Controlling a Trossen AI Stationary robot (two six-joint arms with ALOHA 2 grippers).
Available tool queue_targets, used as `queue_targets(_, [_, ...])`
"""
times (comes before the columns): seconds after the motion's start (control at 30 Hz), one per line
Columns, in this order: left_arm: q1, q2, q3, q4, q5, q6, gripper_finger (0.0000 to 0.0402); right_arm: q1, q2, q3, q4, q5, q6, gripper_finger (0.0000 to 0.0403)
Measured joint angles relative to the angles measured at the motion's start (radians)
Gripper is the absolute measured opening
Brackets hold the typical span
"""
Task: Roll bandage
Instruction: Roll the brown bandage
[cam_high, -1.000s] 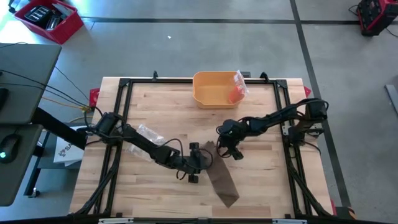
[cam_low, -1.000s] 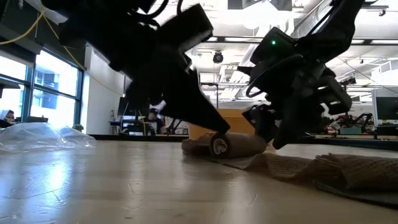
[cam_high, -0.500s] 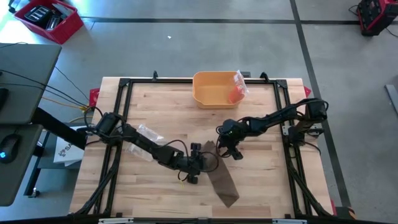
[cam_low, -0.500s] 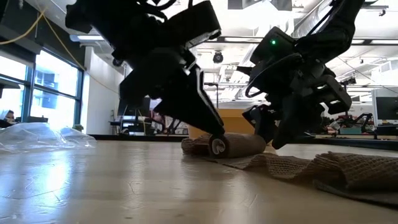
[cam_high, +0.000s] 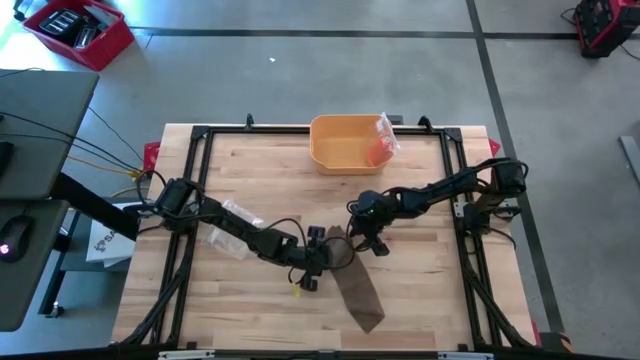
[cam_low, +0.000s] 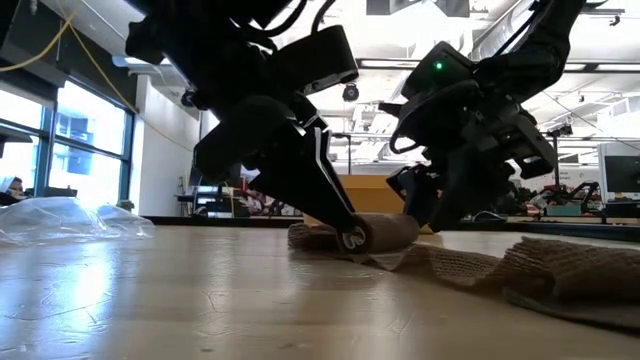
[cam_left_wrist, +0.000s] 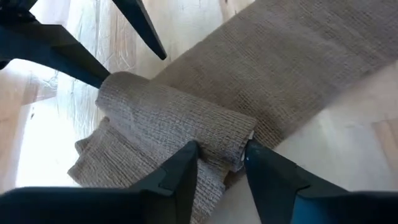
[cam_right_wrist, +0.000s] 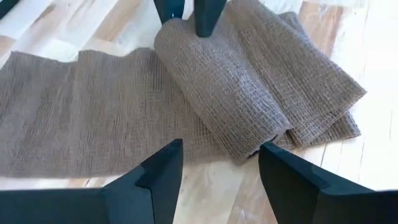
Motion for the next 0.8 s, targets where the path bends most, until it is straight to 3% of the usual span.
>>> queue_targets(0.3, [-0.014, 0.0, 0.0, 0.037, -0.034, -0.157, 0.0011, -0.001, -0.017, -0.001, -0.025, 0.025, 0.003, 0.0141])
queue_targets(0.43, [-0.044, -0.004, 0.0, 0.059, -0.113, -0.22, 0.0004, 0.001, -0.067, -0.001, -0.084, 0.059, 0.029, 0.0117])
queue_targets(0.67, [-0.128, -0.076, 0.0, 0.074, -0.387, -0.343, 0.0, 0.003, -0.133, 0.0, -0.148, 0.038, 0.076, 0.0095])
queue_targets(0.8, [-0.16, -0.118, -0.008, 0.046, -0.54, -0.4, 0.0, 0.003, -0.137, 0.0, -0.134, 0.083, 0.088, 0.0094])
